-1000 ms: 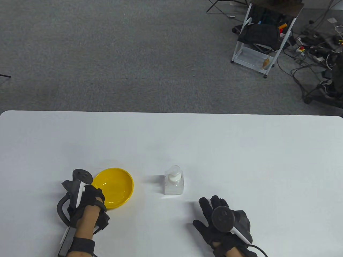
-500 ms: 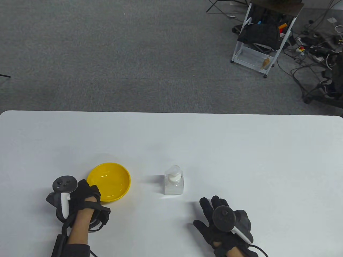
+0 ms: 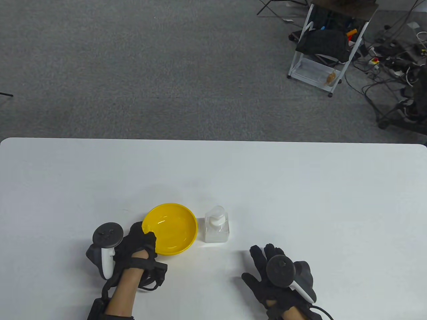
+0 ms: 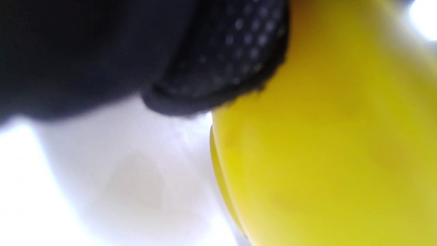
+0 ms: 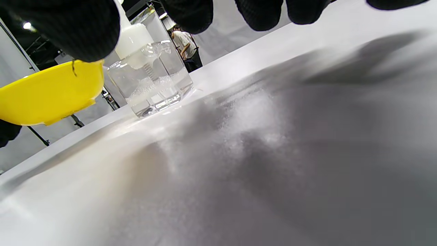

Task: Press foam dish soap pump onto bowl

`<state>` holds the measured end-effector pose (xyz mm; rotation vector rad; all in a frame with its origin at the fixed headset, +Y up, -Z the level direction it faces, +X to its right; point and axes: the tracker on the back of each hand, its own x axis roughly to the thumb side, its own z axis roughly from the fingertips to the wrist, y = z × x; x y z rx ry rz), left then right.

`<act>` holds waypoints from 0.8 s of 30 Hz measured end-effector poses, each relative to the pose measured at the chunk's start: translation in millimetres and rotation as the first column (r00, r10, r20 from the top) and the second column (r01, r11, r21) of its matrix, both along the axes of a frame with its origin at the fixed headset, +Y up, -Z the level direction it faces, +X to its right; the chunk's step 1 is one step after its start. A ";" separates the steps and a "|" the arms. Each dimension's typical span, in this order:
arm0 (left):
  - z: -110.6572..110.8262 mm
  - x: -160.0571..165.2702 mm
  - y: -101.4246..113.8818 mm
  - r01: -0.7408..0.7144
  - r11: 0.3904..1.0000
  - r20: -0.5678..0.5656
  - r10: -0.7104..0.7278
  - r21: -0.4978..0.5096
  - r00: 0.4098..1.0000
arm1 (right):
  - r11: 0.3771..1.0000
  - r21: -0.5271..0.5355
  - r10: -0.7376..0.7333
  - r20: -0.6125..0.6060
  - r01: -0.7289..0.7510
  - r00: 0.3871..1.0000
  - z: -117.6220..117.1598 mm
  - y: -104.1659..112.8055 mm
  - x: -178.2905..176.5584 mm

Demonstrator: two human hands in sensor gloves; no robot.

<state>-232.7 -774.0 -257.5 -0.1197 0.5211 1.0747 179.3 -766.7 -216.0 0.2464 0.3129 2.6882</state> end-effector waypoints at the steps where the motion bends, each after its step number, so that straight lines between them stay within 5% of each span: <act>1: -1.7 3.3 -0.3 -0.016 1.000 0.000 0.016 0.011 1.000 | 1.000 0.006 -0.006 0.005 0.006 1.000 -0.2 1.0 1.3; 12: -9.4 15.6 2.2 -0.025 0.999 0.056 0.023 0.038 0.998 | 0.977 0.055 -0.209 0.040 0.207 0.977 -26.5 33.6 5.0; 20: -8.3 19.8 3.7 -0.025 0.999 0.075 0.022 0.043 0.997 | 0.951 0.071 -0.301 0.012 0.299 0.954 -73.5 67.1 -38.4; 22: -7.6 20.1 2.0 -0.044 0.998 0.078 0.040 0.039 0.996 | 0.968 -0.036 -0.248 -0.061 0.246 0.967 -86.4 69.6 -56.7; 24: -7.1 20.4 0.1 -0.058 0.998 0.091 0.056 0.023 0.994 | 0.967 -0.037 -0.253 -0.077 0.251 0.964 -96.2 70.6 -72.5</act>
